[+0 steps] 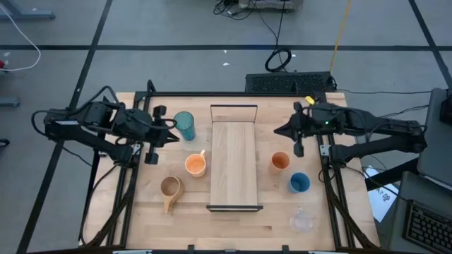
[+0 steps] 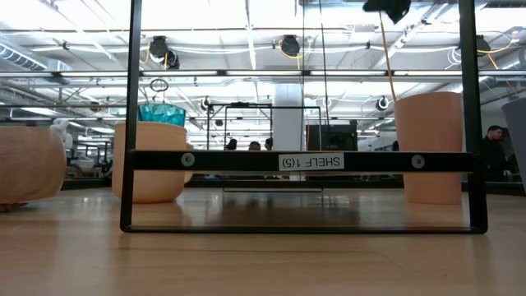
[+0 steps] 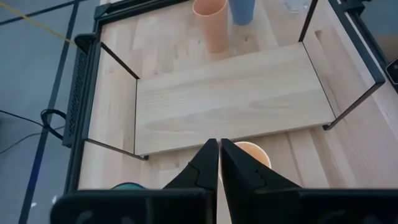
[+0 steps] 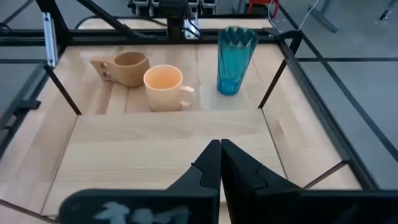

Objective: Stack small to large cups/mugs on shelf
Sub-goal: Put the light blue cup on the shelf

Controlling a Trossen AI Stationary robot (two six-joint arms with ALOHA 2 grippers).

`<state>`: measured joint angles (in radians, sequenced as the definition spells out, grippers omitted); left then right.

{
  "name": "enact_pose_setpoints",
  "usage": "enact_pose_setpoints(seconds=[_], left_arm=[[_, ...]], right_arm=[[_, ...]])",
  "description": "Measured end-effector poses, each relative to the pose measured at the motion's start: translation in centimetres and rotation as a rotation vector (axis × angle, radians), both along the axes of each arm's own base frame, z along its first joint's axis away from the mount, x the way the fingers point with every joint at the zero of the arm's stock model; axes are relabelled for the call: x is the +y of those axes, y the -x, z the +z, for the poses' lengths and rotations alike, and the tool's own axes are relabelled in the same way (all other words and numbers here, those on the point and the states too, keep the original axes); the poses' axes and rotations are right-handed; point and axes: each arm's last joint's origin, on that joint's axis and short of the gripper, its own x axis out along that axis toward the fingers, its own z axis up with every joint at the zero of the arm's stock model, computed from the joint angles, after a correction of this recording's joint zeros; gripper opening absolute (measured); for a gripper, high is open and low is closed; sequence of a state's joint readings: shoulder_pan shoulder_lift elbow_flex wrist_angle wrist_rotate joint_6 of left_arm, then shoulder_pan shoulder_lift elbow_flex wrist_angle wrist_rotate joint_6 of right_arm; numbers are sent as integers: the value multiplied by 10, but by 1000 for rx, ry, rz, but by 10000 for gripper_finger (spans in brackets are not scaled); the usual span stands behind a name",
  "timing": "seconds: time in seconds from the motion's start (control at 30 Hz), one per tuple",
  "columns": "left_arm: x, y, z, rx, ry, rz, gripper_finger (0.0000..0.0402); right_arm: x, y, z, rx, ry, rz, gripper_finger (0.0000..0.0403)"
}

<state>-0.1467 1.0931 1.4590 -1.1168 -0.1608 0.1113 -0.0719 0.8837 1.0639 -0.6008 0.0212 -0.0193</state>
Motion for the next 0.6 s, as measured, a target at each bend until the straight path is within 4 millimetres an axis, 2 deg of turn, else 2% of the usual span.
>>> enact_pose_setpoints(seconds=[0.3, 0.6], left_arm=[[1, 3, -5, 61, 41, 49, 21], [-7, -2, -9, 91, 42, 67, 21]], right_arm=[[3, -11, -41, 10, -91, -29, 0], [22, -15, -56, -23, -136, 18, 0]])
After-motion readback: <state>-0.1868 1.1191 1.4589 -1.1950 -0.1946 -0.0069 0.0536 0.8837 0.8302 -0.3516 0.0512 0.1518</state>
